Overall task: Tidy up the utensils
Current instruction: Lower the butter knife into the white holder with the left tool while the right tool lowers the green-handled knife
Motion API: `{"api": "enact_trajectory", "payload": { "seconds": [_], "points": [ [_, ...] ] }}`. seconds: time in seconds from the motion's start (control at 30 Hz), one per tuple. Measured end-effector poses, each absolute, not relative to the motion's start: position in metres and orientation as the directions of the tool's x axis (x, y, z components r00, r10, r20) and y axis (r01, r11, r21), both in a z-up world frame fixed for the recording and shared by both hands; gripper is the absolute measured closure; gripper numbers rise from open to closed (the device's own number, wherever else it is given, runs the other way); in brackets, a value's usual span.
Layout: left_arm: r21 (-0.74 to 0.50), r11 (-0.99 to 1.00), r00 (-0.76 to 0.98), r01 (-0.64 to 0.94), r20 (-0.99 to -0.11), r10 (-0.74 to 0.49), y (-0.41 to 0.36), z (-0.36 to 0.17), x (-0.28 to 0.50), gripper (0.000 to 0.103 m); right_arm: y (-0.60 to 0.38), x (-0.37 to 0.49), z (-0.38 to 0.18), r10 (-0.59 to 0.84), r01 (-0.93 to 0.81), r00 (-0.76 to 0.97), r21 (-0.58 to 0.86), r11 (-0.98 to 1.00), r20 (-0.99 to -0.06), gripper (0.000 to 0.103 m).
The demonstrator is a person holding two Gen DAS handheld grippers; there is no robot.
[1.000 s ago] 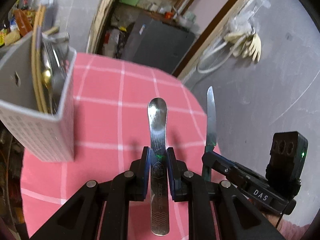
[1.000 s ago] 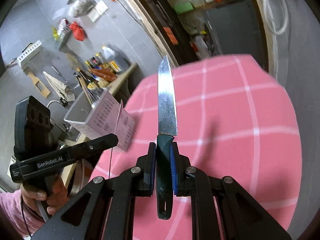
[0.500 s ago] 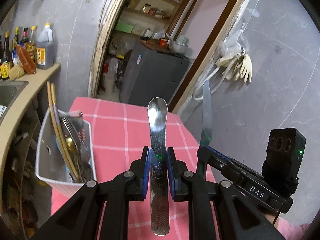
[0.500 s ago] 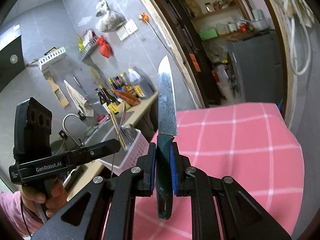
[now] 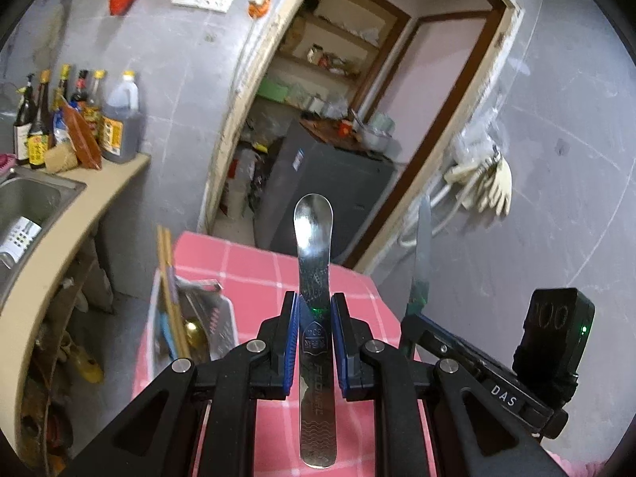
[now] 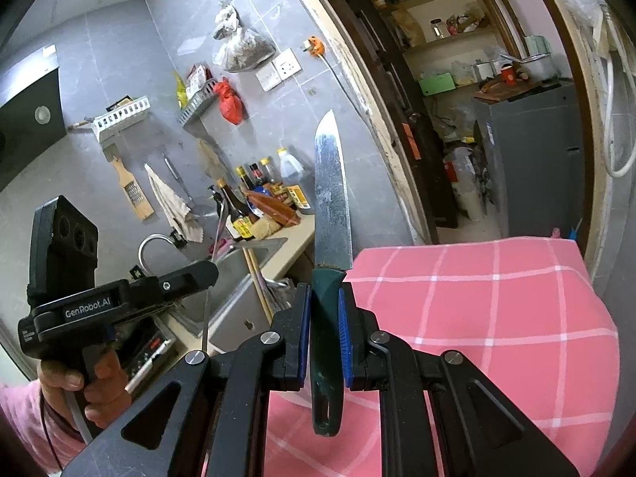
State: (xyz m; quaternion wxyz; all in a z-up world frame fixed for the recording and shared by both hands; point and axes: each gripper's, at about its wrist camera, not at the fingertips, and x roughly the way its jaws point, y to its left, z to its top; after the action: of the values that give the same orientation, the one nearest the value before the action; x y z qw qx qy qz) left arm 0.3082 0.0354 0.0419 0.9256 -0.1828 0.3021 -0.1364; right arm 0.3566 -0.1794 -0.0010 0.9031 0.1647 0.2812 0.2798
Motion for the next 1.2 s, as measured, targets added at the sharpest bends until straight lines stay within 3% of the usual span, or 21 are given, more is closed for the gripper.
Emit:
{"api": "enact_trajectory", "payload": {
  "seconds": [0.43, 0.83, 1.2],
  "points": [
    [-0.407, 0.913, 0.924, -0.019, -0.355, -0.139, 0.095, 0.030, 0.312, 0.088, -0.114, 0.391, -0.002, 0.736, -0.554, 0.632, 0.523, 0.648, -0.243, 0.091],
    [-0.439, 0.895, 0.942, -0.082, -0.328, -0.074, 0.102, -0.005, 0.313, 0.088, -0.074, 0.404, -0.048, 0.740, -0.560, 0.603, 0.501, 0.659, -0.300, 0.091],
    [-0.378, 0.925, 0.939, -0.049, -0.333, -0.086, 0.093, -0.022, 0.309, 0.088, -0.062, 0.406, -0.070, 0.758, -0.590, 0.574, 0.486, 0.645, -0.309, 0.091]
  ]
}}
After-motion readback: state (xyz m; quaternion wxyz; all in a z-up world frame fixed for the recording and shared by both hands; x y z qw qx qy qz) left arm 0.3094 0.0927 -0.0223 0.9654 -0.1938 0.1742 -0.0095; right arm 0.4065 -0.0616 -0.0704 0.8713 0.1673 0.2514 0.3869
